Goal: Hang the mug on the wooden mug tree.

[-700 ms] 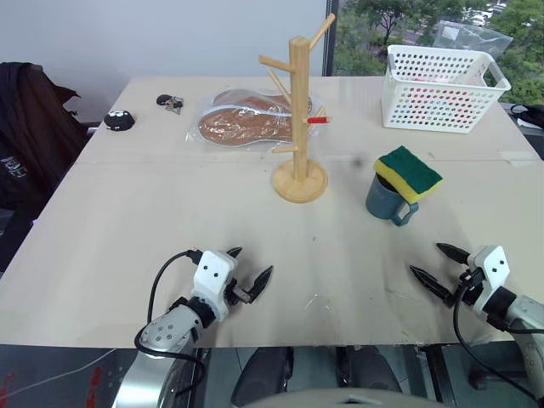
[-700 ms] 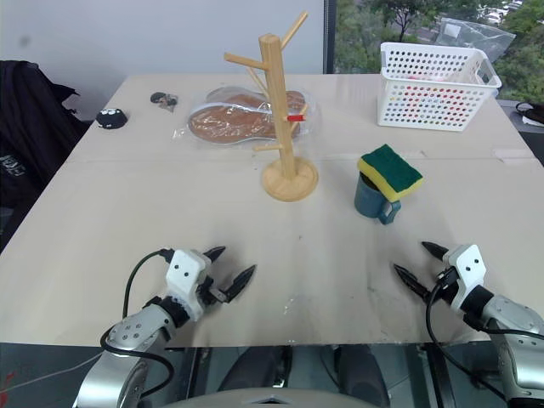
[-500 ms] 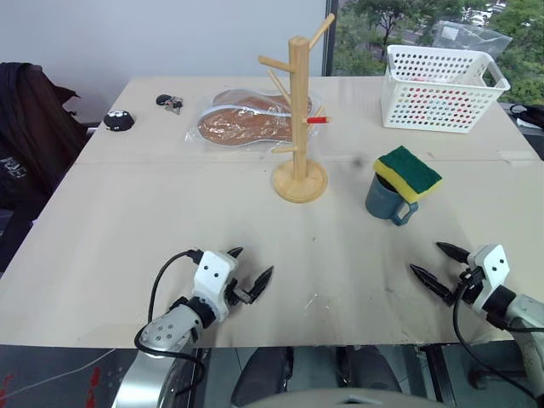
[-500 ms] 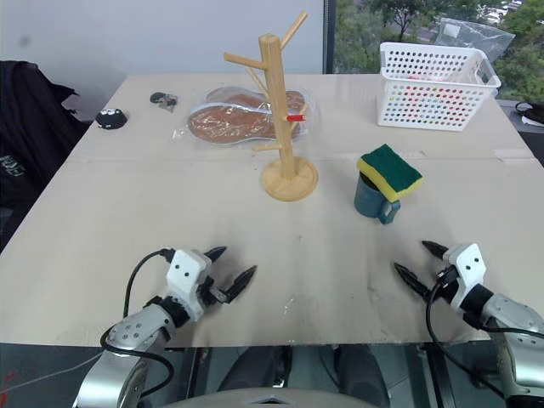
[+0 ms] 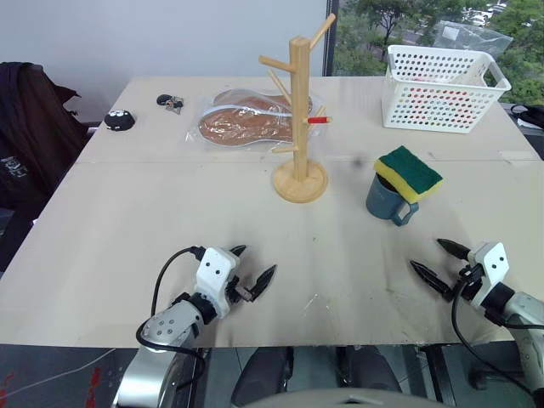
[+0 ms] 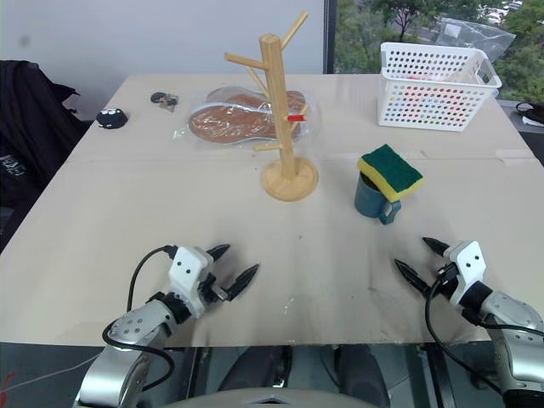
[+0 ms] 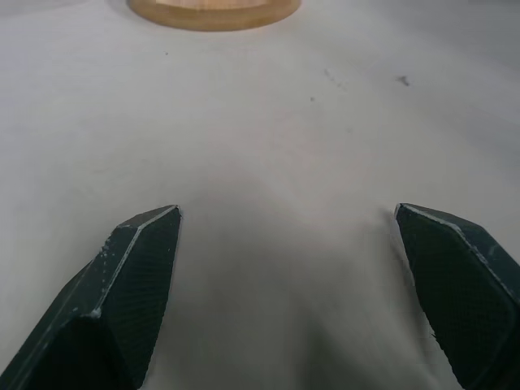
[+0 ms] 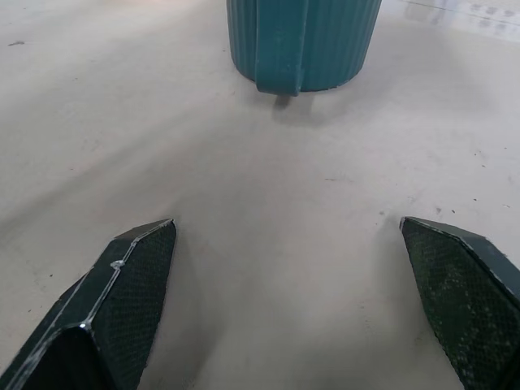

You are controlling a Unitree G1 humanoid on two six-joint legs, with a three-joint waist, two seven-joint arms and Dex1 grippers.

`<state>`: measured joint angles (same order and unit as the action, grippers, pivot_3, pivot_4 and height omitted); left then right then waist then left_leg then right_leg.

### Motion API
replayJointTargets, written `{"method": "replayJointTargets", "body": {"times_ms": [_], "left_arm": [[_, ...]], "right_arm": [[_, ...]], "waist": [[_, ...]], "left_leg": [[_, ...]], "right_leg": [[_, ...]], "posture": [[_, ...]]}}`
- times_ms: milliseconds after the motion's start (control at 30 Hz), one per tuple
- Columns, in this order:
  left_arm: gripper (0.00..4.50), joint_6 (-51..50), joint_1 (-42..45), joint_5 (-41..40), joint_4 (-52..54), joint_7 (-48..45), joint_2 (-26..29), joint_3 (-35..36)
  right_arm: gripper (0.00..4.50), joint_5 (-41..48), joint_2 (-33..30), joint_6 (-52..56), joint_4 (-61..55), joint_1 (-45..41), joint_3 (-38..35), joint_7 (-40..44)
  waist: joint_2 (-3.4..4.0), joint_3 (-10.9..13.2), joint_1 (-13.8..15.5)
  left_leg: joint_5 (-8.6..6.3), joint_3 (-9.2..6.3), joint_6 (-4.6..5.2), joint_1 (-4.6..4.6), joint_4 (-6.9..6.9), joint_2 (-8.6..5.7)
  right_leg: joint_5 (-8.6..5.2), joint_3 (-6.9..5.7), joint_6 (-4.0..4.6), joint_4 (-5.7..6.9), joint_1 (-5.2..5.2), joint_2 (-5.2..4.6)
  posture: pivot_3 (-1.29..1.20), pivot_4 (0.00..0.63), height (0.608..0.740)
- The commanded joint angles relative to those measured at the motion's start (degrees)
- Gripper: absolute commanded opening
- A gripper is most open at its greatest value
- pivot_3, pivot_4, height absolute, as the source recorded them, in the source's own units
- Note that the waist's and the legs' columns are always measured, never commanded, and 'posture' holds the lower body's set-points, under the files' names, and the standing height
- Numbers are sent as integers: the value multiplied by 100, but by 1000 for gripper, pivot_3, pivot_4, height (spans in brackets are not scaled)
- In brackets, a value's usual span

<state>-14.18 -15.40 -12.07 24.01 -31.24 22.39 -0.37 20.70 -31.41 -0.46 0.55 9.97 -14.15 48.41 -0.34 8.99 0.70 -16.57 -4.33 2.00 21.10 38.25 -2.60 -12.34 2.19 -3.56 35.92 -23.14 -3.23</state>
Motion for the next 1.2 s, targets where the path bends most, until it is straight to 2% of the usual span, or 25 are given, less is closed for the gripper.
{"method": "replayJointTargets", "body": {"times_ms": [33,167,367,533,667,833,1000,1200], "left_arm": [[4386,60,84,-120,52,-70,44,53],[4386,-213,360,-403,304,-240,131,58],[4386,-931,1326,-1382,838,-742,481,99],[4386,-1333,2067,-1480,1005,-663,638,3],[4386,-1522,2372,-1524,1155,-679,742,-88],[4386,-1787,2607,-1693,1334,-665,839,-73],[4386,-1969,2741,-2081,1518,-784,892,11],[4386,-2076,2853,-2476,1615,-887,952,85]], "right_arm": [[4439,54,-37,-144,-164,31,-117,4],[4439,553,-198,466,-690,-183,-461,-196],[4439,1636,-1400,2137,-1601,-801,-1058,-62],[4439,2003,-1953,3242,-1877,-1824,-843,-427],[4439,2224,-1922,4115,-1984,-2681,-428,-842],[4439,2413,-1924,4791,-2113,-3096,-114,-953],[4439,1923,-1862,4671,-1956,-3324,215,-1113],[4439,1580,-1813,4525,-1790,-3470,276,-1135]], "waist": [[0,0,0],[11,7,0],[18,16,-1],[18,18,-15],[15,17,-24],[14,18,30],[14,18,11],[14,18,8]], "left_leg": [[0,0,0,0,0,0],[0,0,0,1,0,0],[1,-2,1,8,9,-3],[1,-13,0,14,4,0],[4,-8,-5,38,6,-3],[17,-29,-25,85,11,-13],[15,-33,-22,90,10,-20],[16,-35,-23,88,10,-20]], "right_leg": [[0,0,0,0,0,0],[2,0,-2,0,-1,0],[4,-4,-3,2,-1,2],[11,-20,-14,1,-4,14],[12,-15,-15,-2,-25,13],[14,-38,-14,-2,-58,7],[14,-44,-14,-9,-60,-5],[14,-48,-14,-5,-60,0]], "posture": [[0,150,740],[0,150,740],[0,150,740],[0,150,740],[0,150,740],[0,150,740],[0,150,740],[0,150,740]]}}
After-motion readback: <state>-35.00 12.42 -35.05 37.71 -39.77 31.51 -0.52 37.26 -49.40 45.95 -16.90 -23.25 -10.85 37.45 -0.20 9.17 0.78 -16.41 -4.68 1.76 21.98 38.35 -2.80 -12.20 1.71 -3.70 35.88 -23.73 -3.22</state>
